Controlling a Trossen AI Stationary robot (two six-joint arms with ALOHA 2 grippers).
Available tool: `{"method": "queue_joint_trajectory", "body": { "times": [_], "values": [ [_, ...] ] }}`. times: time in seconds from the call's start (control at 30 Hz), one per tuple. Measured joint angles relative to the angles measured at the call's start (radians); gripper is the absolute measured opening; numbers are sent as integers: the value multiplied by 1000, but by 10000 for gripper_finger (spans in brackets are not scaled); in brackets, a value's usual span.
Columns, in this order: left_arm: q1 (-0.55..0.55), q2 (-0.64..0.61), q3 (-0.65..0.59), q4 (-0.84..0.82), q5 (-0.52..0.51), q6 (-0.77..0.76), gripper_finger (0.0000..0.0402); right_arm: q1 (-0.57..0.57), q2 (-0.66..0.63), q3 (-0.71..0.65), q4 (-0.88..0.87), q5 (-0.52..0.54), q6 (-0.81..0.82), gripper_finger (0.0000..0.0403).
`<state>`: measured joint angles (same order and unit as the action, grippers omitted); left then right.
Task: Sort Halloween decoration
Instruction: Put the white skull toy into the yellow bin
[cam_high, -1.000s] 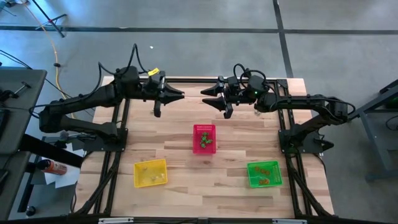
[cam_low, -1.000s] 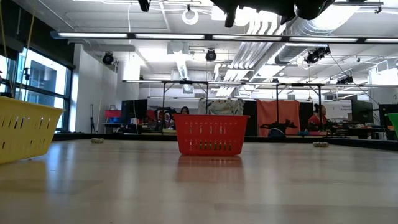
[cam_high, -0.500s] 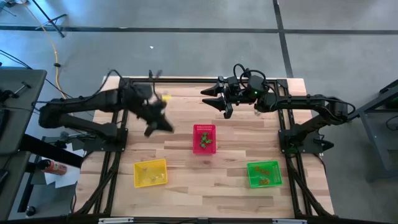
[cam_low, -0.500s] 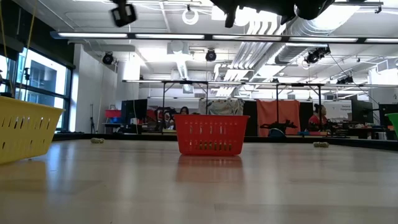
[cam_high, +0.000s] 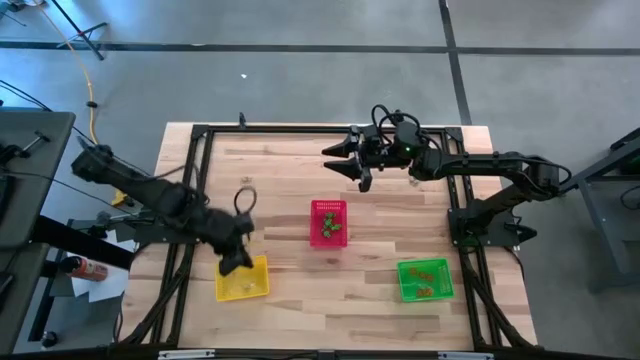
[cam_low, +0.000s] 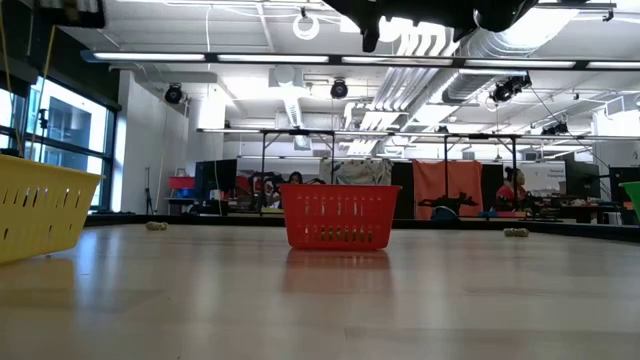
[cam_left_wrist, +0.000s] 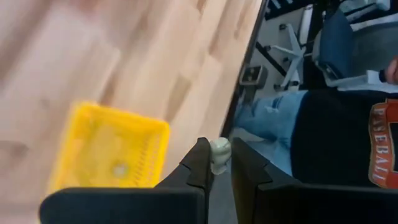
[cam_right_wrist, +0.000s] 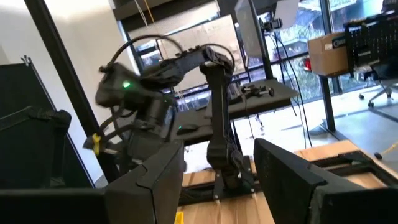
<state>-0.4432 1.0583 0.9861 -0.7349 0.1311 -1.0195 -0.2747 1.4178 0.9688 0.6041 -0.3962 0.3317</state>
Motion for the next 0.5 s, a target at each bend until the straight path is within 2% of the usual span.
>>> {"method": "queue_joint_trajectory", "body": {
  "times": [0.27, 0.5],
  "values": [
    [-222, 4, -180, 92, -17, -348, 19, 0, 0, 0, -52, 0, 0, 191],
    [-286, 5, -297, 105, -79, -538, 19, 0, 0, 0, -57, 0, 0, 191]
  ]
}}
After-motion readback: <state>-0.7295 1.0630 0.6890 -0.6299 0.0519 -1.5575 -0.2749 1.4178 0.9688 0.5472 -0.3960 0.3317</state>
